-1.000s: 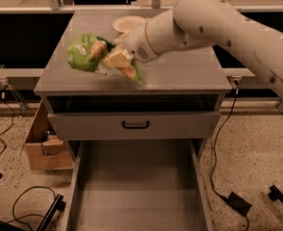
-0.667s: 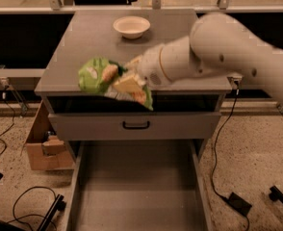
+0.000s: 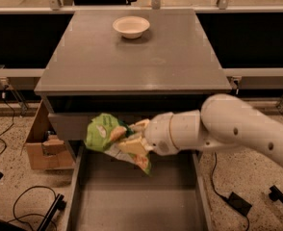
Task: Place green rice chip bag into middle drawer
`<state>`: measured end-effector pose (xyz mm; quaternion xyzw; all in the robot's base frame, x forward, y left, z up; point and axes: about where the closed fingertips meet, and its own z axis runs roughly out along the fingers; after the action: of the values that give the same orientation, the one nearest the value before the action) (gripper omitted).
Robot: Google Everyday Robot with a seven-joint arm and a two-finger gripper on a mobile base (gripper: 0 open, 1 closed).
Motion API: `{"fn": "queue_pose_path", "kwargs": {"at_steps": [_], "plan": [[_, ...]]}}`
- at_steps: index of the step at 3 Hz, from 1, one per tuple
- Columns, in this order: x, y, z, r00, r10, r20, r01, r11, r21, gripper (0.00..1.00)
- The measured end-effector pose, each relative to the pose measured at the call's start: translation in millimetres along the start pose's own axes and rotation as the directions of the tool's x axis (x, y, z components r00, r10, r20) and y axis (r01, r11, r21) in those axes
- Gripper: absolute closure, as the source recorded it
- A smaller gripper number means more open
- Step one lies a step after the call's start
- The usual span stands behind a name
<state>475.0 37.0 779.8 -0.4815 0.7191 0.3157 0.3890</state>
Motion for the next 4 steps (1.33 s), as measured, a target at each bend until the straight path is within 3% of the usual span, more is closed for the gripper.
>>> {"fn": "queue_pose_path", "kwargs": {"at_steps": [1,2,3,4], "plan": [[55.5,20.3,28.6,0.997,0.078,0.005,-0.077,0.9958,-0.048,1.00],[104.3,16.3,61.9,0.986,0.161,-0.035,-0.163,0.9842,-0.067,1.00],[146.7,-6.2,99.2,0.966,0.232,-0.117,-0.242,0.9673,-0.076,1.00],[185.8,-24.6,127.8,0.934,0.299,-0.195,-0.316,0.9469,-0.061,1.00]]}}
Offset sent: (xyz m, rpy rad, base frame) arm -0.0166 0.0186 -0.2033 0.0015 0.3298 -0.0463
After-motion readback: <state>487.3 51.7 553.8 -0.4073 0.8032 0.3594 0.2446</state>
